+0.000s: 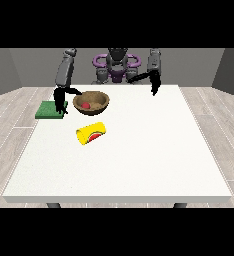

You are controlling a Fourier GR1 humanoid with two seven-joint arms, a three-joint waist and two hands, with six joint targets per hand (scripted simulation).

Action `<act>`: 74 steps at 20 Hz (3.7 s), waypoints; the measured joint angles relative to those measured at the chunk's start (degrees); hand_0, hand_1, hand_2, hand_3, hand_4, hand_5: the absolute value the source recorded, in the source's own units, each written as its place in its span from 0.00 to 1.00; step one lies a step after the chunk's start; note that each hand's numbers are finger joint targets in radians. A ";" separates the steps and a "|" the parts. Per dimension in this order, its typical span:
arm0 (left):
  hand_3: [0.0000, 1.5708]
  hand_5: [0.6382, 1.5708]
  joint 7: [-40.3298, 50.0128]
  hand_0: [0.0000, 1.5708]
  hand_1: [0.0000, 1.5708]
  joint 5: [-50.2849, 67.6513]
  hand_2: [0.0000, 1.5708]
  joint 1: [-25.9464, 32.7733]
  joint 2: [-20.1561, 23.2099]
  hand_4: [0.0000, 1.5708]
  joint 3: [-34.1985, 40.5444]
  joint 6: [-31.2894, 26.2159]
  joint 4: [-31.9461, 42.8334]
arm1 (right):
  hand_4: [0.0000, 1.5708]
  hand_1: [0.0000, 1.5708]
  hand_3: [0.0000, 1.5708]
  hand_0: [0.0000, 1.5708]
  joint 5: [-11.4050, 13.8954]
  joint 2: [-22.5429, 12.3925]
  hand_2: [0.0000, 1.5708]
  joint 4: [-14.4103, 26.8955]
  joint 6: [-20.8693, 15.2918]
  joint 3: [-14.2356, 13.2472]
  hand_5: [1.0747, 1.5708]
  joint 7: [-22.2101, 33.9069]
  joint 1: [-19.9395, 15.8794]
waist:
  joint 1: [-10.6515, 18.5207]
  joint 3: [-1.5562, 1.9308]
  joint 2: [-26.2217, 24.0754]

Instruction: Pick the cup and pour the ball into the bowl, then pick the bowl and place it on the pad

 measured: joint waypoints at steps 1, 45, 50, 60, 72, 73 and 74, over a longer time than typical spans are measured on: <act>0.00 0.98 0.44 0.00 0.00 0.15 0.00 -0.65 0.24 0.00 -0.17 -0.58 -0.99 | 0.08 0.00 0.00 0.00 -0.31 -0.43 0.00 0.27 0.17 -0.63 0.92 -1.37 0.31 | 0.62 -0.28 0.60; 0.00 1.00 -3.07 0.00 0.00 6.85 0.00 7.54 8.58 0.00 7.35 -7.01 3.36 | 0.67 1.00 1.00 1.00 3.01 -2.12 1.00 -0.93 -14.99 4.46 0.98 31.46 -7.44 | -3.35 0.75 -8.82; 0.00 0.99 -4.26 0.00 0.00 6.72 0.00 7.88 8.04 0.00 7.34 -5.61 3.81 | 0.67 1.00 1.00 1.00 1.17 -4.92 1.00 -2.29 -12.20 2.74 0.98 31.89 -5.92 | -4.26 0.78 -8.03; 0.00 0.99 -8.85 0.00 0.00 4.16 0.00 4.95 4.86 0.00 4.67 -0.57 1.36 | 0.66 1.00 0.89 1.00 -5.08 -14.45 1.00 1.21 -3.23 -4.92 0.98 28.28 -7.24 | -2.55 0.84 2.37; 0.00 0.99 -4.30 0.00 0.00 1.51 0.00 1.85 5.36 0.00 1.71 1.41 -13.32 | 0.66 1.00 0.00 1.00 -4.49 -26.79 1.00 9.72 3.31 -9.26 1.00 15.83 -9.97 | -0.41 0.92 16.05; 0.00 0.99 -3.20 0.00 0.00 1.49 0.00 1.96 5.63 0.00 1.76 1.40 -14.87 | 0.65 1.00 0.22 1.00 -4.13 -27.31 1.00 10.28 3.81 -9.19 1.00 14.72 -9.80 | -0.58 0.92 16.39; 0.00 0.99 -2.73 0.00 0.00 1.16 0.00 2.81 5.16 0.00 1.06 1.55 -16.06 | 0.66 1.00 0.13 1.00 -3.89 -27.80 1.00 10.95 3.98 -9.14 1.00 14.62 -9.94 | -0.51 0.92 16.27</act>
